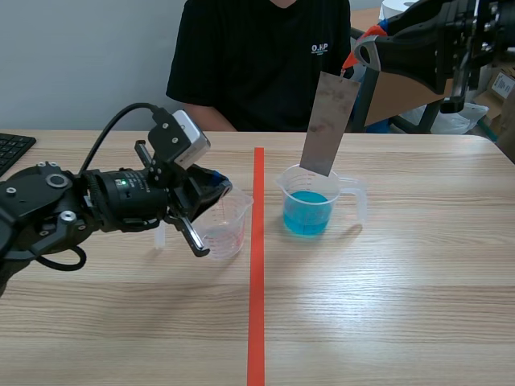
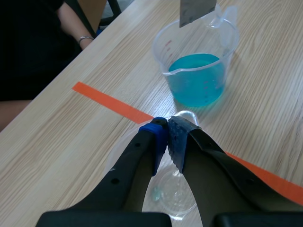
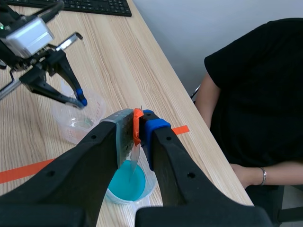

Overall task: Do the redox reaction experiment.
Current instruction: 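Raise the plate and point at it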

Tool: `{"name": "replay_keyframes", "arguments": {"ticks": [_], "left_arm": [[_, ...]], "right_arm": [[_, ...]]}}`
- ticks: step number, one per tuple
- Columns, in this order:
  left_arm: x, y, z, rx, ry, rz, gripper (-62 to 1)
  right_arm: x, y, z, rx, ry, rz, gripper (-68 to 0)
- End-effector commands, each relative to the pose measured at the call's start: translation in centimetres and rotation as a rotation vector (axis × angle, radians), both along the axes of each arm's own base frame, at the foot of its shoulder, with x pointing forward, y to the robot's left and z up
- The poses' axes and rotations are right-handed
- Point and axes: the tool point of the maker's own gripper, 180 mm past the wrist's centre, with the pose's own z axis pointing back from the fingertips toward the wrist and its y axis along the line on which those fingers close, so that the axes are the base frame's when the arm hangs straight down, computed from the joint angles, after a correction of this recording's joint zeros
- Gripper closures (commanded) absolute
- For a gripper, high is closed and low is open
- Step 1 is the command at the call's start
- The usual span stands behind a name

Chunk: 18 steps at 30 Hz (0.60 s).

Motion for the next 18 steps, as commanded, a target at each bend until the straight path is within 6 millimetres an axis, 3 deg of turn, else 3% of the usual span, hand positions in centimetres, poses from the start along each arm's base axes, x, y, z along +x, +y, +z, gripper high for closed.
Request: {"name": "replay_keyframes", "arguments": {"ticks": [1, 9, 18], "left_arm": [[0.8, -1.4, 1.9, -0.038, -0.047, -0.017, -4.0], [1.1, -4.7, 1.7, -0.021, -0.057, -0.087, -4.0], [2.1, -6.0, 1.3, -0.008, -0.078, -0.084, -4.0]], "right_arm": [[0.3, -0.2, 2.4, 0.028, -0.055, 0.005, -1.3], [0.3, -0.2, 2.4, 0.028, -0.054, 0.005, -1.3], [0.3, -0.3, 2.3, 0.022, -0.052, 0.003, -1.3]]}}
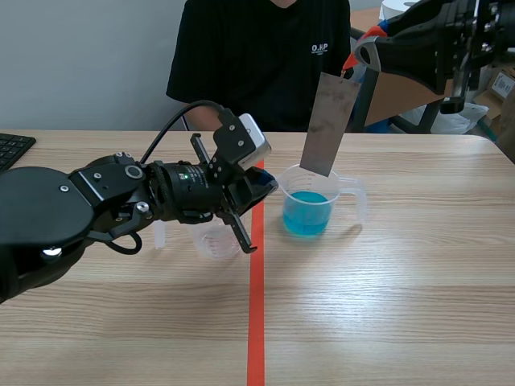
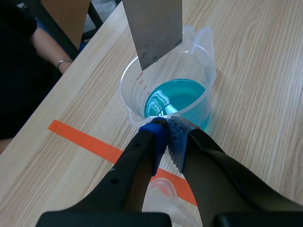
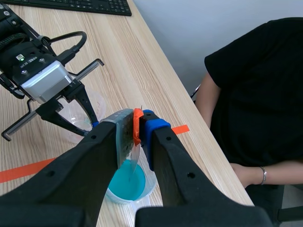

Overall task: Do the redox reaction experiment.
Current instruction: 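Raise the plate and point at it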

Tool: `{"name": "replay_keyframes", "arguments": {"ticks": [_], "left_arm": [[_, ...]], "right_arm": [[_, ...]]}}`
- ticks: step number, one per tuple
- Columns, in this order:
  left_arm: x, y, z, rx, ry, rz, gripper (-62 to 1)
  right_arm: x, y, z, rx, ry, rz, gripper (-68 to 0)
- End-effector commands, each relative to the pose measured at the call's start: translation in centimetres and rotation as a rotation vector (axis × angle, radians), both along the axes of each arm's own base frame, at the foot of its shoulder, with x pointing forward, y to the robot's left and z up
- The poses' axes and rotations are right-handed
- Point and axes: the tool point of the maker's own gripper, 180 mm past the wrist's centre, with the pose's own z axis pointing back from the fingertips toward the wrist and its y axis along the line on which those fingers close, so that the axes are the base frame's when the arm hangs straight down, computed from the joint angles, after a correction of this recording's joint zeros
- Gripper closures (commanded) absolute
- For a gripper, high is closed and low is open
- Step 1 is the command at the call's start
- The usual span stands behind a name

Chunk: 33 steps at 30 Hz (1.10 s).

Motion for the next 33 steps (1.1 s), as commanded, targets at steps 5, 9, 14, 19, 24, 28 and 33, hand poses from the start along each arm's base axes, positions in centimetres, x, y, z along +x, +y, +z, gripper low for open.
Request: {"name": "replay_keyframes", "arguments": {"ticks": [5, 9, 14, 19, 24, 28, 33], "left_arm": [[1.5, -1.1, 2.0, -0.069, -0.012, 0.013, -4.0], [1.7, -1.7, 2.3, -0.077, -0.024, 0.011, -4.0], [1.9, -2.3, 2.8, -0.093, -0.034, 0.022, -4.0], [1.8, -3.0, 3.1, -0.106, -0.028, 0.011, -4.0], [2.5, -2.6, 3.2, -0.105, -0.052, 0.056, -4.0], [2.6, -2.2, 2.6, -0.093, -0.043, 0.067, -4.0], [2.8, -1.8, 2.2, -0.084, -0.036, 0.076, -4.0]], "right_arm": [[0.3, -0.2, 2.3, 0.026, -0.053, 0.004, -1.3], [0.3, -0.2, 2.3, 0.026, -0.053, 0.004, -1.3], [0.3, -0.2, 2.4, 0.026, -0.053, 0.004, -1.3], [0.3, -0.2, 2.3, 0.025, -0.053, 0.004, -1.3], [0.3, -0.2, 2.3, 0.025, -0.053, 0.004, -1.3], [0.3, -0.2, 2.3, 0.026, -0.053, 0.004, -1.3], [0.3, -0.2, 2.3, 0.026, -0.053, 0.004, -1.3]]}}
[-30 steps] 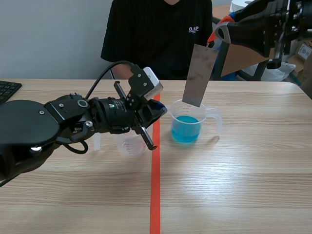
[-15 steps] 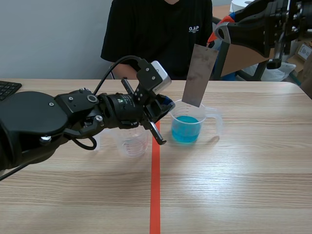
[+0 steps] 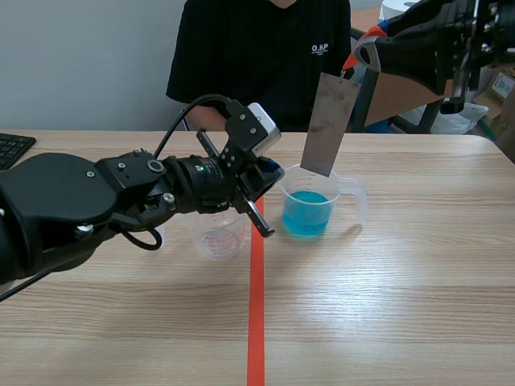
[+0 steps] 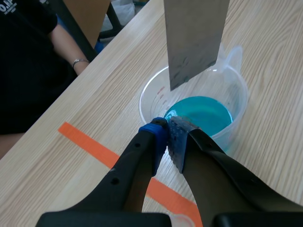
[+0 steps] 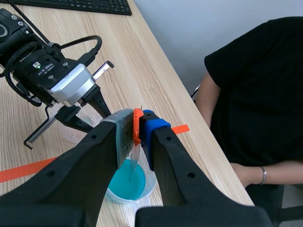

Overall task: Do the redox reaction experiment.
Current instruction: 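Raise the plate and point at it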

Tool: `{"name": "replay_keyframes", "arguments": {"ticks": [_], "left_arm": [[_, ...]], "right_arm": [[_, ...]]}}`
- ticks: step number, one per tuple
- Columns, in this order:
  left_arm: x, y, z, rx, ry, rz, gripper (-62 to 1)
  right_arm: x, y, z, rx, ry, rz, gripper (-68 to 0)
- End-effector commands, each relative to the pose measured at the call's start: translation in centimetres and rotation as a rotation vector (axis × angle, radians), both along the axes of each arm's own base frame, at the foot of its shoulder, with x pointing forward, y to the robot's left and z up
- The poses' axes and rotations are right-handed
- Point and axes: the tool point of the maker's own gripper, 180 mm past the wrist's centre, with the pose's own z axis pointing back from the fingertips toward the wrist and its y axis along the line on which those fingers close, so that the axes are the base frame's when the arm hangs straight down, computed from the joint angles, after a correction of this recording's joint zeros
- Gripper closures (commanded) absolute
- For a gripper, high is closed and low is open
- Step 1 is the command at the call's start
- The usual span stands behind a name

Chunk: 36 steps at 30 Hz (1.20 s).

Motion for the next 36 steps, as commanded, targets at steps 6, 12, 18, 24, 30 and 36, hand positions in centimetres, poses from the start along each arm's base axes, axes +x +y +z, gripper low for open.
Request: {"name": "replay_keyframes", "arguments": {"ticks": [6, 12, 18, 24, 30, 36], "left_arm": [[0.89, -0.63, 2.00, -0.041, -0.047, 0.008, -4.0], [0.88, -0.65, 2.07, -0.044, -0.050, 0.006, -4.0], [1.09, -0.61, 2.30, -0.044, -0.057, 0.010, -4.0], [1.08, -0.84, 2.40, -0.048, -0.058, 0.010, -4.0], [1.25, -1.33, 2.78, -0.059, -0.071, 0.023, -4.0], [1.20, -1.43, 2.75, -0.060, -0.069, 0.022, -4.0]], "right_arm": [[0.32, -0.22, 2.35, 0.026, -0.053, 0.004, -1.3], [0.32, -0.22, 2.35, 0.026, -0.053, 0.004, -1.3], [0.32, -0.22, 2.35, 0.026, -0.053, 0.004, -1.3], [0.33, -0.22, 2.35, 0.026, -0.053, 0.004, -1.3], [0.32, -0.23, 2.33, 0.026, -0.053, 0.004, -1.3], [0.30, -0.22, 2.27, 0.026, -0.051, 0.004, -1.3]]}}
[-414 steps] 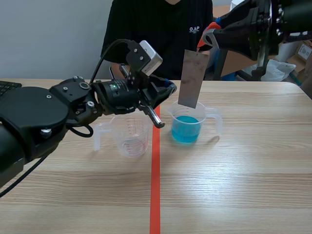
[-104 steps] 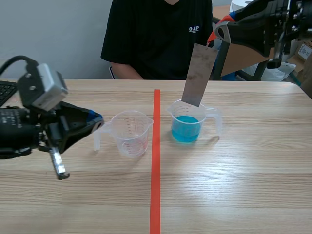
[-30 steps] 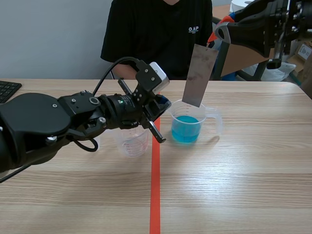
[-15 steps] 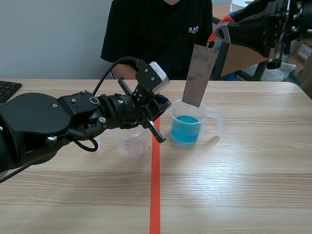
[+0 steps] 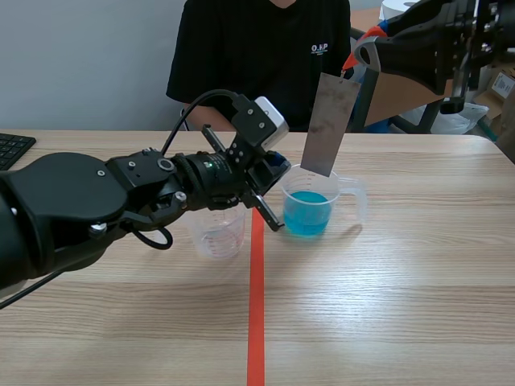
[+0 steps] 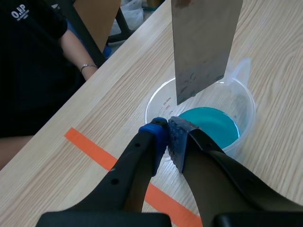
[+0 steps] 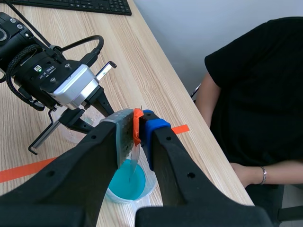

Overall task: Do the redox reaction experiment.
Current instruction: 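Raise the plate and point at it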

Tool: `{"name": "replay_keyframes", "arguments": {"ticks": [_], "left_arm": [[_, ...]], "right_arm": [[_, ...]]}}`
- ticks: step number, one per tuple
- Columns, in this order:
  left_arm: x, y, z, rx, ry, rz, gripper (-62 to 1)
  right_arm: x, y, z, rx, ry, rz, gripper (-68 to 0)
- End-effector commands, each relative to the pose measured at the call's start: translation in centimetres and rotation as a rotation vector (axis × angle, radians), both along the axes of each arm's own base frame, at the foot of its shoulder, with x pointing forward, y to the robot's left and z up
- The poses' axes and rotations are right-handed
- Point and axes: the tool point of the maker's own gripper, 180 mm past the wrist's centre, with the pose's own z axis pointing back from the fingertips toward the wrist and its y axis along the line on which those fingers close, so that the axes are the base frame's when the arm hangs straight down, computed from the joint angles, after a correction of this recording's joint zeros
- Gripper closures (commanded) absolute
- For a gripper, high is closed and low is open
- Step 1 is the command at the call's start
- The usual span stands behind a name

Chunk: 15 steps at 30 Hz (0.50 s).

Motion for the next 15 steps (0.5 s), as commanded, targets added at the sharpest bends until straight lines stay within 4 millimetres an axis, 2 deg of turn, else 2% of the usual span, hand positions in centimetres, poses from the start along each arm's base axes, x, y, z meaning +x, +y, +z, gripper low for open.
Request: {"name": "replay_keyframes", "arguments": {"ticks": [1, 5, 8, 15], "left_arm": [[0.7, -0.5, 1.8, -0.035, -0.036, -0.005, -4.0], [0.3, 0.7, 1.2, -0.040, -0.036, 0.000, -4.0], [-0.3, 2.6, 0.6, -0.040, -0.032, 0.018, -4.0], [-2.6, 9.9, 0.9, -0.036, -0.026, 0.113, -4.0]], "right_arm": [[0.3, -0.2, 2.3, 0.026, -0.051, 0.004, -1.3], [0.3, -0.2, 2.3, 0.027, -0.051, 0.004, -1.3], [0.3, -0.2, 2.3, 0.026, -0.051, 0.004, -1.3], [0.3, -0.2, 2.3, 0.027, -0.051, 0.005, -1.3]]}}
